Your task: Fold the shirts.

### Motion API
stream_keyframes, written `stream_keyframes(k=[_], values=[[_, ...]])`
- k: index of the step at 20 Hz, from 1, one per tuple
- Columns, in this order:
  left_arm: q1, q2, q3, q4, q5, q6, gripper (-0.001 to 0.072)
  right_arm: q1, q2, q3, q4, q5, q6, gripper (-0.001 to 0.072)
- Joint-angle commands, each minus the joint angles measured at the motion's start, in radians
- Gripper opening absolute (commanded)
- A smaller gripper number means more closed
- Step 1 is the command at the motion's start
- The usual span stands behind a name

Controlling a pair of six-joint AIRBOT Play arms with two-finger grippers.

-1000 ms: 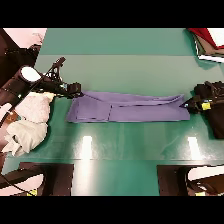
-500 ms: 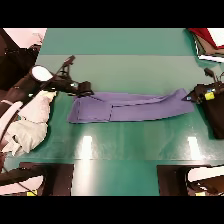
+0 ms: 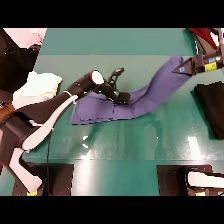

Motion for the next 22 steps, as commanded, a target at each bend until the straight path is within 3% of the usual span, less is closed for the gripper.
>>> stream_keyframes(k=[1,6,11,18,22], values=[[-0.032,-0.082,0.051,0.009,-0.014,-0.029,0.0026,0.136,0.016,0.112,0.014,-0.024,0.043,0.0016],[-0.032,-0.085,0.052,0.027,0.021,-0.032,0.0026,0.251,0.016,0.159,0.014,-0.037,0.050,0.0016],[0.005,-0.046,0.061,0.078,-0.076,-0.023,0.0025,0.317,0.016,0.158,0.013,-0.049,0.043,0.0016],[0.187,0.231,0.061,0.309,-0.170,-0.022,0.0026,0.442,-0.037,0.158,0.016,-0.114,0.021,0.0016],[0.371,0.430,0.061,0.447,-0.269,0.001,0.0026,0.641,-0.170,0.158,0.016,-0.311,-0.051,0.0018]])
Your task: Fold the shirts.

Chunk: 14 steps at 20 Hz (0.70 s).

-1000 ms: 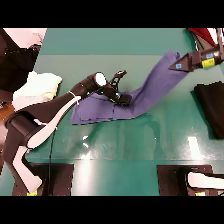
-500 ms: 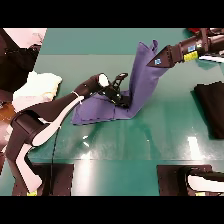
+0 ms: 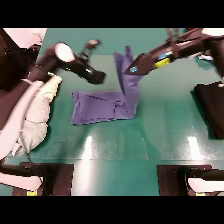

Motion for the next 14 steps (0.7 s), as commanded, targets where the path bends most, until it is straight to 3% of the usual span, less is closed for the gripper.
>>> stream_keyframes(k=[1,3,4,5,6,9,10,11,12,14], values=[[0.155,0.172,0.001,0.135,-0.080,0.013,0.0026,0.185,-0.122,0.002,0.001,-0.193,-0.069,0.0018],[0.231,0.252,0.001,0.152,-0.084,0.013,0.0026,0.304,-0.211,0.001,0.001,-0.362,-0.126,0.0035],[0.262,0.282,0.001,0.152,-0.084,0.013,0.0026,0.352,-0.248,0.002,0.001,-0.455,-0.161,0.0204],[0.290,0.309,0.001,0.152,-0.084,0.013,0.0026,0.392,-0.281,0.002,0.001,-0.542,-0.166,0.0446],[0.310,0.329,0.001,0.152,-0.089,0.012,0.0027,0.414,-0.303,0.002,0.001,-0.591,-0.166,0.0544],[0.325,0.346,0.002,0.151,-0.138,0.009,0.0026,0.397,-0.293,0.001,-0.066,-0.506,-0.148,0.0548],[0.325,0.346,-0.003,0.133,-0.154,0.009,0.0026,0.371,-0.275,0.001,-0.152,-0.425,-0.087,0.0547],[0.325,0.343,-0.004,0.108,-0.167,0.009,0.0027,0.335,-0.251,-0.003,-0.261,-0.324,-0.008,0.0478],[0.325,0.341,-0.005,0.079,-0.173,0.009,0.0026,0.296,-0.227,-0.022,-0.346,-0.246,0.049,0.0457],[0.321,0.338,-0.006,0.052,-0.172,0.010,0.0027,0.195,-0.152,-0.135,-0.415,-0.197,0.099,0.0457]])
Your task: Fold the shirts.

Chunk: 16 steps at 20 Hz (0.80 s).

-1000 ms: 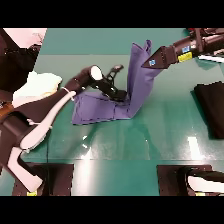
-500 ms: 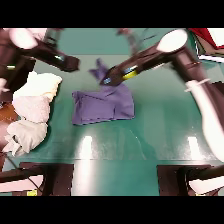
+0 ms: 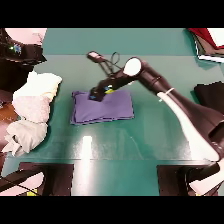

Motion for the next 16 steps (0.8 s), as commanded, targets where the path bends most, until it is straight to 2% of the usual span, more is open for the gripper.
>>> stream_keyframes(k=[1,5,6,7,8,11,14,16], values=[[0.005,0.005,-0.002,-0.050,-0.021,0.000,0.0027,-0.148,0.107,-0.160,-0.171,0.124,0.126,0.0457],[0.005,0.005,-0.002,-0.064,0.002,0.007,0.0027,-0.365,0.238,-0.448,-0.149,0.082,0.167,0.0461],[0.005,0.005,-0.002,-0.064,0.007,0.007,0.0026,-0.413,0.251,-0.503,-0.109,0.062,0.166,0.0547],[0.005,0.003,-0.002,-0.064,0.008,0.007,0.0026,-0.457,0.252,-0.550,-0.054,0.042,0.164,0.0676],[0.005,0.000,-0.002,-0.064,0.008,0.007,0.0026,-0.492,0.242,-0.587,-0.006,0.032,0.164,0.0699],[0.005,-0.013,-0.010,-0.065,0.014,0.007,0.0027,-0.528,0.165,-0.628,0.127,0.047,0.127,0.0696],[0.005,-0.017,-0.034,-0.068,0.034,0.007,0.0026,-0.498,0.070,-0.626,0.332,0.038,0.035,0.0693],[0.005,-0.017,-0.045,-0.069,0.037,0.007,0.0026,-0.460,0.016,-0.609,0.397,0.017,0.015,0.0691]])
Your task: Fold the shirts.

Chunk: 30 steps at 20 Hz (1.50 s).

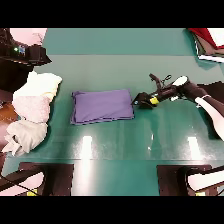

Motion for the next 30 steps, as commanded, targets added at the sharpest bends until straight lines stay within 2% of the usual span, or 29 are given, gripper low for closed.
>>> stream_keyframes(k=[1,4,5,7,9,10,12,15,18,21,26,30], values=[[0.000,-0.003,-0.016,-0.003,0.015,0.000,0.0026,0.047,-0.097,0.025,0.142,-0.023,-0.056,0.0691],[0.000,-0.003,-0.016,-0.003,0.017,0.000,0.0027,0.118,-0.160,0.137,0.149,-0.029,-0.055,0.0688],[0.000,-0.003,-0.016,-0.004,0.017,0.000,0.0026,0.138,-0.174,0.171,0.149,-0.041,-0.055,0.0626],[0.000,-0.003,-0.016,-0.006,0.014,-0.001,0.0026,0.169,-0.192,0.229,0.148,-0.069,-0.056,0.0406],[0.000,-0.003,-0.016,-0.023,0.004,0.000,0.0026,0.183,-0.191,0.257,0.145,-0.092,-0.058,0.0104],[0.000,-0.003,-0.016,-0.041,0.005,-0.001,0.0027,0.183,-0.190,0.269,0.148,-0.092,-0.077,0.0020],[-0.001,-0.003,-0.016,-0.103,0.006,0.000,0.0027,0.173,-0.182,0.291,0.146,-0.067,-0.079,0.0017],[-0.063,-0.003,-0.016,-0.113,0.017,-0.001,0.0026,0.085,-0.067,0.254,0.080,-0.066,0.013,0.0017],[-0.165,-0.003,-0.016,-0.113,0.070,-0.001,0.0027,-0.104,0.126,0.162,-0.005,-0.059,0.034,0.0017],[-0.271,-0.003,-0.016,-0.113,0.199,-0.001,0.0026,-0.352,0.270,0.120,-0.085,-0.022,0.034,0.0017],[-0.420,-0.003,-0.016,-0.112,0.375,-0.002,0.0026,-0.708,0.328,0.126,-0.124,-0.064,0.015,0.0016],[-0.479,-0.003,-0.016,-0.098,0.385,-0.002,0.0026,-0.877,0.328,0.126,-0.114,-0.188,-0.005,0.0016]])
